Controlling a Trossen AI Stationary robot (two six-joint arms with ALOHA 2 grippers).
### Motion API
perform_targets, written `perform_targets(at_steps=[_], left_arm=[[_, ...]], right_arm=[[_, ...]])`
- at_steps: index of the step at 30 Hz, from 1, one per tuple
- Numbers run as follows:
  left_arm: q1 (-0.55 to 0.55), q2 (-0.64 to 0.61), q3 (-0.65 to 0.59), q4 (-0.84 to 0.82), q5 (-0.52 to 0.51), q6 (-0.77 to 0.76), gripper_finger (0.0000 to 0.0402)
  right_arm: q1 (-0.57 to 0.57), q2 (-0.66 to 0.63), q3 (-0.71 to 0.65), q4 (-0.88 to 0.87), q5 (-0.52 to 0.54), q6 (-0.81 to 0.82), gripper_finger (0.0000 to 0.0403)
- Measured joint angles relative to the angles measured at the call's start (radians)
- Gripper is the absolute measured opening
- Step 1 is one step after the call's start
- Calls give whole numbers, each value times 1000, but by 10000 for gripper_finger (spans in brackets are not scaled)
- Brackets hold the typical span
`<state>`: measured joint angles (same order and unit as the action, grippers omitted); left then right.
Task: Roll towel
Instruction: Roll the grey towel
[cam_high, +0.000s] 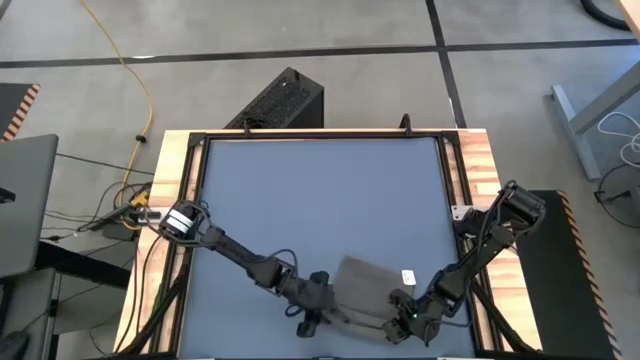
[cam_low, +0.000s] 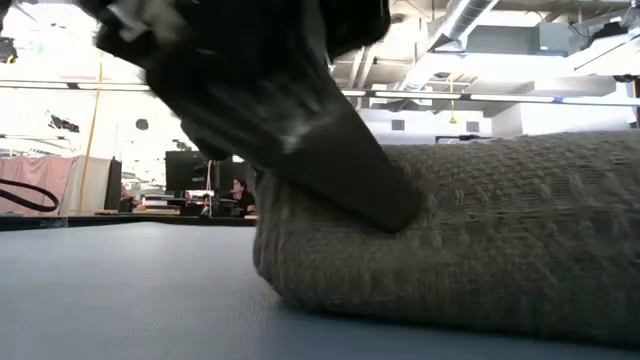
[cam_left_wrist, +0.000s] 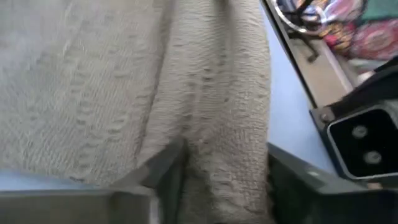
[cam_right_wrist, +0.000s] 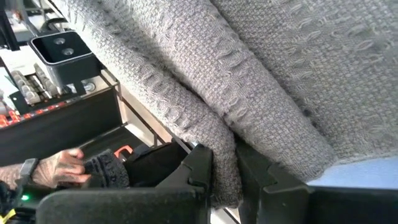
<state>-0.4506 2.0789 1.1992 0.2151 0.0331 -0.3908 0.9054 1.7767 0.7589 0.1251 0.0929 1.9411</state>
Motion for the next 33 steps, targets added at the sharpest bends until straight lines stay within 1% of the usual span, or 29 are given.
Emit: perform_targets(at_steps=[5,6,9,11,14,18,21,27,31,33], left_arm=[[58,0,0,-3,205,-107,33],[70,0,0,-4,243,-132,20],[110,0,0,-33,362,-220,18],[133,1,0,-63,415,-267,18],[160,1,2,-103,489,-305,17],[177,1,2,-116,522,-360,17],[188,1,1,-128,550,-433,17],[219,1,0,-165,606,-517,16],[233,1,-1,-183,620,-542,16],[241,1,-1,-185,624,-546,16]], right_arm=[[22,0,-1,18,29,30,62],[25,1,-1,26,38,34,62],[39,1,0,45,70,57,62],[53,2,0,46,96,80,62],[80,2,1,56,167,99,62],[113,3,0,67,266,110,62],[126,3,0,66,315,127,62],[128,-4,-1,78,351,120,62],[127,-45,-3,71,377,45,62],[127,-78,-4,38,391,19,62]])
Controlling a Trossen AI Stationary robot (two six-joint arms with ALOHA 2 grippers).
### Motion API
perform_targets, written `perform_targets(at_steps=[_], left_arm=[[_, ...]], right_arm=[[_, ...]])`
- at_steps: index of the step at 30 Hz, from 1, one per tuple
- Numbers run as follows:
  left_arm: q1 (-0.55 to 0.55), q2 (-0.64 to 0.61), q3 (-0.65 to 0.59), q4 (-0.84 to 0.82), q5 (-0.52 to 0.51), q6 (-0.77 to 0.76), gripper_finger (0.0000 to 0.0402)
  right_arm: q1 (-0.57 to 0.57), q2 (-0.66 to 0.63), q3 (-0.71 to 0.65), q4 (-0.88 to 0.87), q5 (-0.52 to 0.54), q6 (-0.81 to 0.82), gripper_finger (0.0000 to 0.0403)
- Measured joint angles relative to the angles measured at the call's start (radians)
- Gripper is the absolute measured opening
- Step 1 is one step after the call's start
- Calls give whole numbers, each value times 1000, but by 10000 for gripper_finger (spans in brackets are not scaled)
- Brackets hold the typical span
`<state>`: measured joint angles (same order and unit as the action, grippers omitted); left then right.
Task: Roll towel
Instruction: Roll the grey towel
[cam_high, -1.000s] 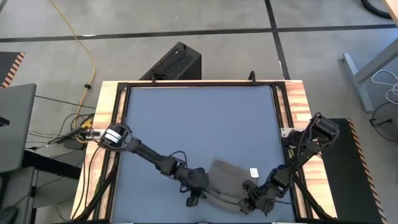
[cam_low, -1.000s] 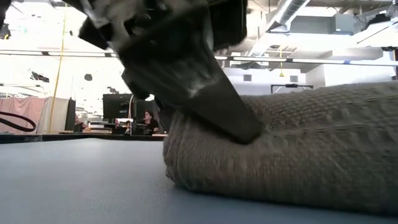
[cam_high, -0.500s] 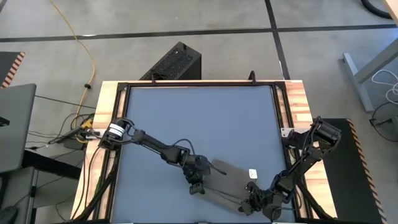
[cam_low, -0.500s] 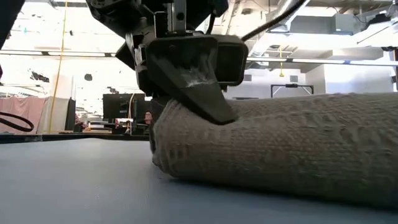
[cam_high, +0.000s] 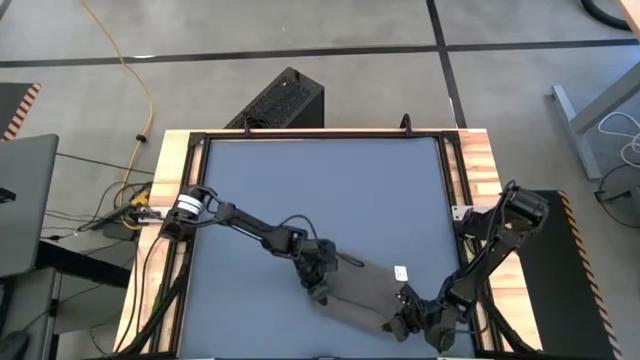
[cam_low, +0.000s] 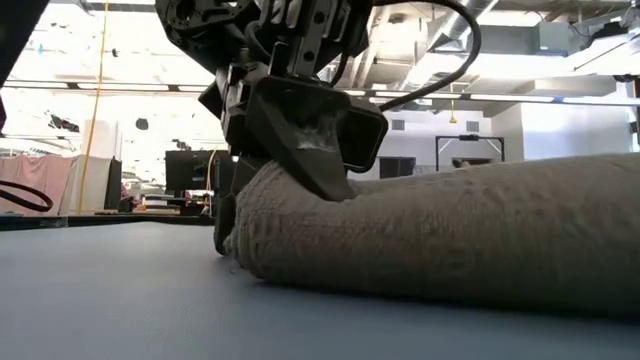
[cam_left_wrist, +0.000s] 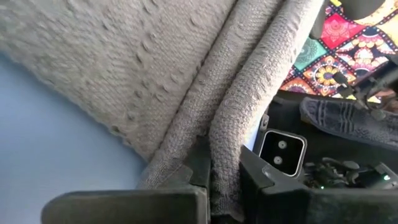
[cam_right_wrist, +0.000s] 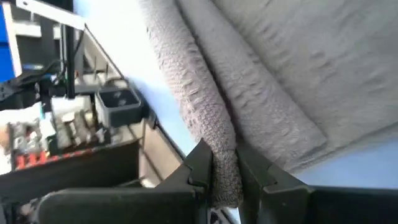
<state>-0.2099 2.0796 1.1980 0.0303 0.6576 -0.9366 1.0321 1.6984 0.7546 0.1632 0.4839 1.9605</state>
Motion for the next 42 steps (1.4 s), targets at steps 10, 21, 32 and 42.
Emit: perform_targets(at_steps=[10,21,32,42], left_arm=[[38,0,0,8,-17,-6,17],[71,-5,-3,1,69,117,75],[99,-162,-3,-218,-72,286,70],[-7,-283,-3,-46,-523,325,70]], right_arm=[[-38,-61,7,-251,-91,98,61],[-96,-29,9,-300,-192,93,61],[-103,-27,7,-299,-198,93,61],[-119,-26,6,-297,-209,92,62]])
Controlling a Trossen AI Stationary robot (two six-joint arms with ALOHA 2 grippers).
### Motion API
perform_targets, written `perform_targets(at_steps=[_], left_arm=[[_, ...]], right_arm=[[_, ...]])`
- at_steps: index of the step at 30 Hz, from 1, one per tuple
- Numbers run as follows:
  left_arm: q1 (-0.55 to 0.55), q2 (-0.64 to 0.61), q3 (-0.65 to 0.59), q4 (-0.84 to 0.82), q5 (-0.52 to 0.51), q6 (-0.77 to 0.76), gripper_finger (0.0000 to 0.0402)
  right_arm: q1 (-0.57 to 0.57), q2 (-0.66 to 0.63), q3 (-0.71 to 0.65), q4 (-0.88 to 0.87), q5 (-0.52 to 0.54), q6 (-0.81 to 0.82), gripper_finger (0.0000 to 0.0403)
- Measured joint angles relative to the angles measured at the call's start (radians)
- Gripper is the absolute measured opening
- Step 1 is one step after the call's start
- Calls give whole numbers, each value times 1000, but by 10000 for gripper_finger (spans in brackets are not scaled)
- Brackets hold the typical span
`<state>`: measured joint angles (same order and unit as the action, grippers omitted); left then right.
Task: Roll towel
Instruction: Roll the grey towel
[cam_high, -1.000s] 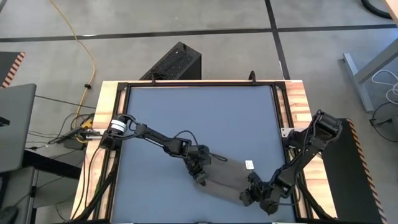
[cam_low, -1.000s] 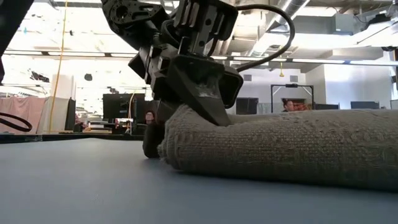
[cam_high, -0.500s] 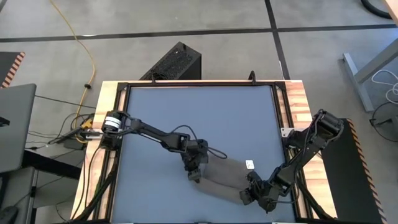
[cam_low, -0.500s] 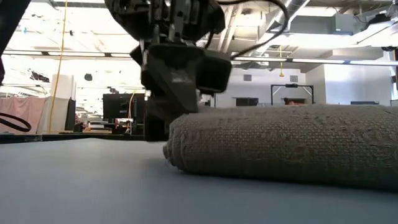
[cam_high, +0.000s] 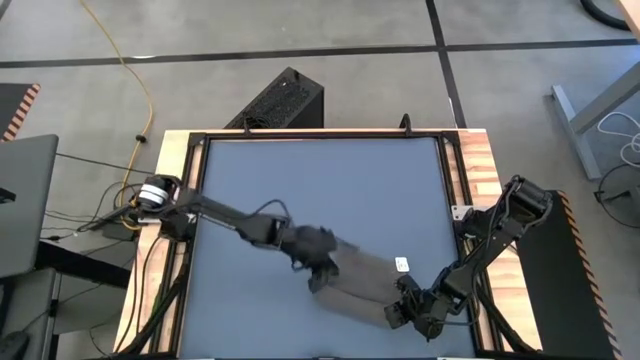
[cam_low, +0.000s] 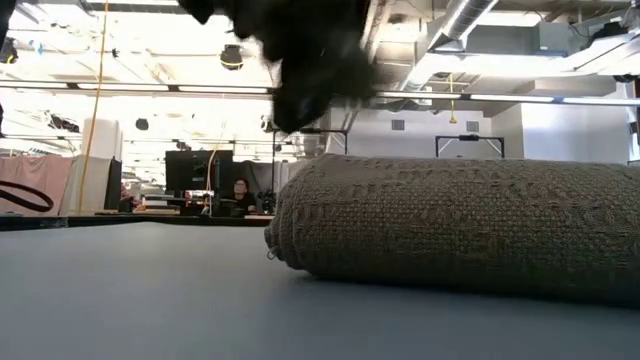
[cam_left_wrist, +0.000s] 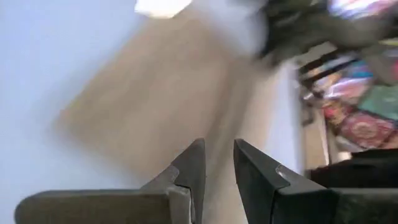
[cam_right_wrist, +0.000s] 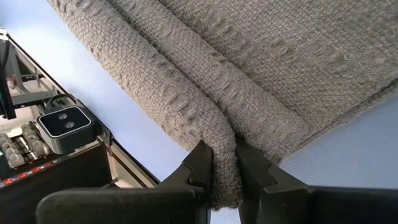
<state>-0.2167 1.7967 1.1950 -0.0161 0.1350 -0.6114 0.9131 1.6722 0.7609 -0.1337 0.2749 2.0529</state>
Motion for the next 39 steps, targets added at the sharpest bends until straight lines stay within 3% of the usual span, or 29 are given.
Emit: perform_targets(at_steps=[4,10,17,27,39], left_arm=[[-103,57,4,301,-37,113,70],[-147,188,2,449,-65,88,70],[-131,273,1,487,12,-15,70],[-104,283,2,421,-29,-20,67],[-100,283,4,340,-36,-11,28]], right_arm=[[0,0,0,0,1,0,62],[0,0,0,3,4,0,62],[-1,1,-1,5,5,14,62],[-1,1,-2,12,8,-30,68],[-1,-6,-2,5,12,42,161]])
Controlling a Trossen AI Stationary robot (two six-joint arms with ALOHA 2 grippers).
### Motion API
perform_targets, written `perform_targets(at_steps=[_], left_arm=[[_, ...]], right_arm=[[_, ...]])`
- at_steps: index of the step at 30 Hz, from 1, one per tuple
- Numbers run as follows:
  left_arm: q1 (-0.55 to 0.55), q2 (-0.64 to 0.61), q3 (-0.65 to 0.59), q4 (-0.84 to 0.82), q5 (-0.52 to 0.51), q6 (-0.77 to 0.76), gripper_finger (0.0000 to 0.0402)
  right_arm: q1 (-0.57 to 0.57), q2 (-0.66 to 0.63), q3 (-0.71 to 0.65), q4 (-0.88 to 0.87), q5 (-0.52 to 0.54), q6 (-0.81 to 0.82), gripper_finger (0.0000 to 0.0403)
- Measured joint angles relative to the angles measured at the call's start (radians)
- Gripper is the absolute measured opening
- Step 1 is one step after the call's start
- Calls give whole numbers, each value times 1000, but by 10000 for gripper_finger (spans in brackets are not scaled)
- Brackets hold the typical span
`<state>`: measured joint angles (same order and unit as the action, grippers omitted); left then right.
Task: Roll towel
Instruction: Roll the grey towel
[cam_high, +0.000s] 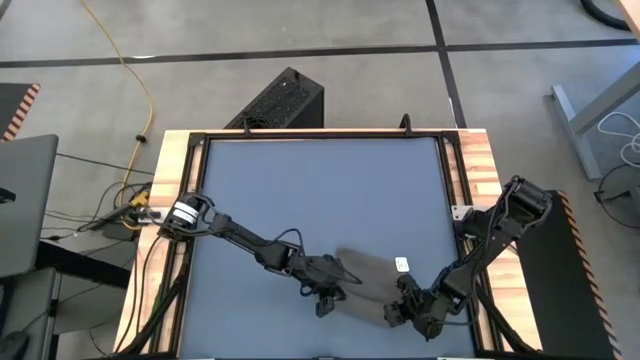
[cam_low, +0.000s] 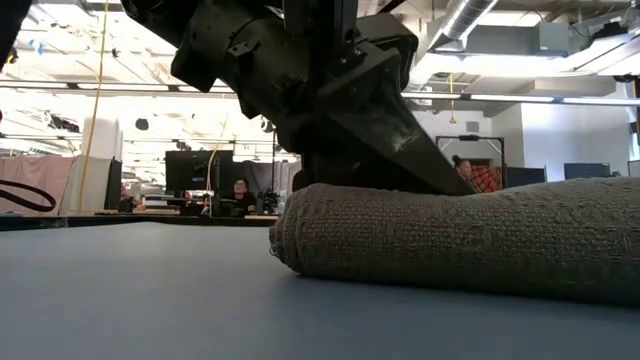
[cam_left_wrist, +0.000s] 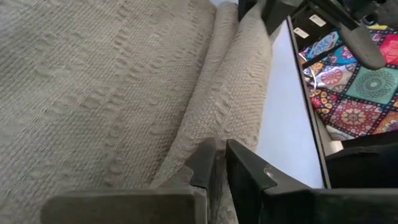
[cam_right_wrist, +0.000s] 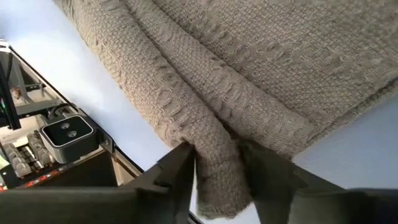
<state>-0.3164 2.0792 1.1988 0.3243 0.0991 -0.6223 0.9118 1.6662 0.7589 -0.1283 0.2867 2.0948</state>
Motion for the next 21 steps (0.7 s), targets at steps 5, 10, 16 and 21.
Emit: perform_targets(at_steps=[5,10,16,21], left_arm=[[2,0,0,-28,-3,0,10],[12,0,0,-43,-9,-2,1],[18,0,0,-63,-21,-16,0],[18,0,0,-83,-33,-18,0]], right_arm=[[0,-39,-1,-16,0,-1,195],[-1,-86,-3,-76,-16,0,202],[-1,-131,-3,-166,-79,3,202],[-1,-174,-3,-237,-86,3,202]])
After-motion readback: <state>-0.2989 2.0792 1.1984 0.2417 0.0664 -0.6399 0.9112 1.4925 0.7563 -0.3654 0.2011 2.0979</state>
